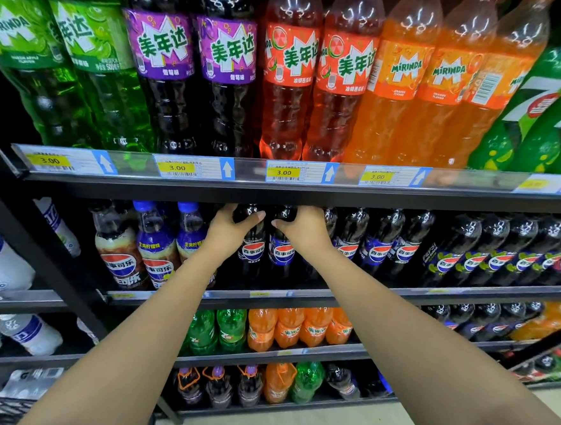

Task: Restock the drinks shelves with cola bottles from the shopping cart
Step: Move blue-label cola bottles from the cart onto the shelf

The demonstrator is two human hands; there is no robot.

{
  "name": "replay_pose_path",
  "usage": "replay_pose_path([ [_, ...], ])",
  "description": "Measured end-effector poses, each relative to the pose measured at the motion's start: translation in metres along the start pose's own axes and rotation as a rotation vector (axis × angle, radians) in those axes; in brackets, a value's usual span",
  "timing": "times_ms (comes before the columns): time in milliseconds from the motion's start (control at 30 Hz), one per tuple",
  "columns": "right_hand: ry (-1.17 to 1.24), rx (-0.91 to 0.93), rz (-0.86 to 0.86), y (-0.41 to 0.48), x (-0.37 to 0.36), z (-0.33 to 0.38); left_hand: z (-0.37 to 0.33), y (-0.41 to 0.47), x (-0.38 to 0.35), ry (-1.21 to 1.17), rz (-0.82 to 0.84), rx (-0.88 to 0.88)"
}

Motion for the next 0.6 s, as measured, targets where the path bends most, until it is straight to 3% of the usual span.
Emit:
replay_pose_path([
  [200,0.007,-0.054,-0.065,-0.013,0.003,0.004,0.001,-0.01,-0.006,0.015,-0.06,0.024],
  [433,0.07,0.013,-0.342,-0.084,-0.028,0.016,0.019,-0.071,0.001,0.089,-0.138,0.023],
  [600,0.076,0.042,-0.163,-0.123,-0.104,0.015,0.051,-0.139,0.022,0.374,-0.245,-0.076],
])
Point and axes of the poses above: each hand's wrist, its own y-axis towards the middle knuckle, its own x-axis out of the back of the hand, z = x × y, the point moved 8 cm from there along y, towards the middle knuckle, and after that the axes turned 4 degrees about z, right-handed, at the moved point
